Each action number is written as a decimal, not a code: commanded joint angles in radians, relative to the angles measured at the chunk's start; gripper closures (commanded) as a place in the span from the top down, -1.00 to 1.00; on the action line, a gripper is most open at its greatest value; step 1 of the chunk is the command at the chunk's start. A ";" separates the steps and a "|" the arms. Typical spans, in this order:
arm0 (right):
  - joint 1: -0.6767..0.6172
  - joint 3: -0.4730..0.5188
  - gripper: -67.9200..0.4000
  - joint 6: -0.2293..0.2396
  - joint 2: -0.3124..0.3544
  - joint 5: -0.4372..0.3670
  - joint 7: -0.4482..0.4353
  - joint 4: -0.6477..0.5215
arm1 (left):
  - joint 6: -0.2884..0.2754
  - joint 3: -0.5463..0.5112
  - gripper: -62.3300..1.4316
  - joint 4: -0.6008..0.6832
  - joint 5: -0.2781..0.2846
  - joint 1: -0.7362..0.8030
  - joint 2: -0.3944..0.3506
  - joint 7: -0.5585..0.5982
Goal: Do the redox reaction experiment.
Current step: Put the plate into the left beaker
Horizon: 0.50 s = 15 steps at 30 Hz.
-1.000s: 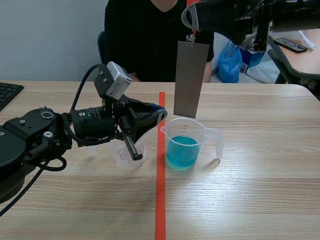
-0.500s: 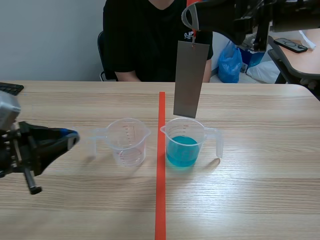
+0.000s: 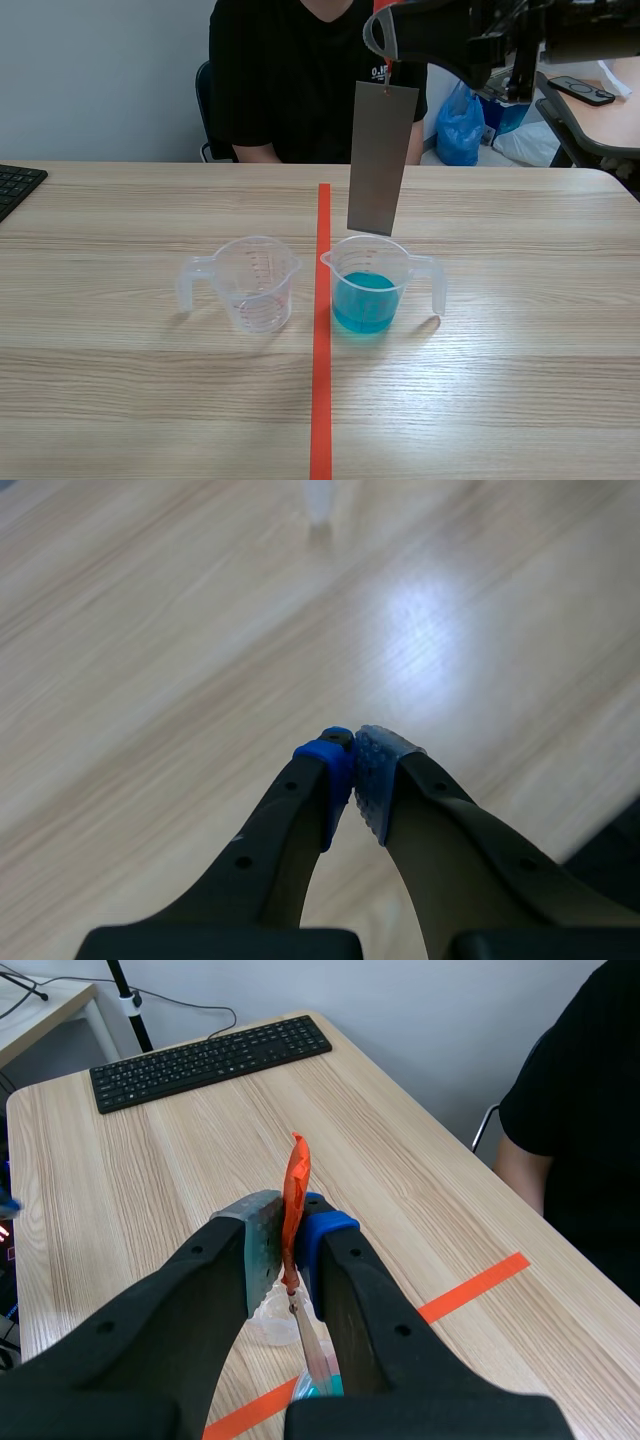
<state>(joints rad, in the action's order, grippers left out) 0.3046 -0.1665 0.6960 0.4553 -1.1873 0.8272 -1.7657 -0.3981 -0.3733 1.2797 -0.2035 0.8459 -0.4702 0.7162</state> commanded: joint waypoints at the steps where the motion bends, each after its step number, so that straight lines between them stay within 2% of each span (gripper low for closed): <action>1: 0.027 0.011 -0.94 0.001 0.010 -0.018 -0.025 -0.011 | 0.039 -0.010 -0.83 0.021 -0.019 0.044 0.032 0.050; 5: 0.028 0.011 -0.94 0.001 -0.002 -0.017 -0.024 -0.011 | 0.143 -0.033 -0.83 0.032 -0.070 0.183 0.079 0.145; 9: 0.028 0.010 -0.94 0.001 -0.021 -0.009 -0.021 -0.011 | 0.202 -0.033 -0.83 0.031 -0.079 0.278 0.088 0.203; 15: 0.043 0.008 -0.94 0.001 -0.076 0.049 -0.016 -0.011 | 0.209 -0.033 -0.83 0.029 -0.080 0.318 0.087 0.204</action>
<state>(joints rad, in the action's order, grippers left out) 0.3077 -0.1665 0.6960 0.3840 -1.1290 0.8253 -1.7657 -0.1905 -0.4084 1.2964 -0.2882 1.1717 -0.3721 0.9100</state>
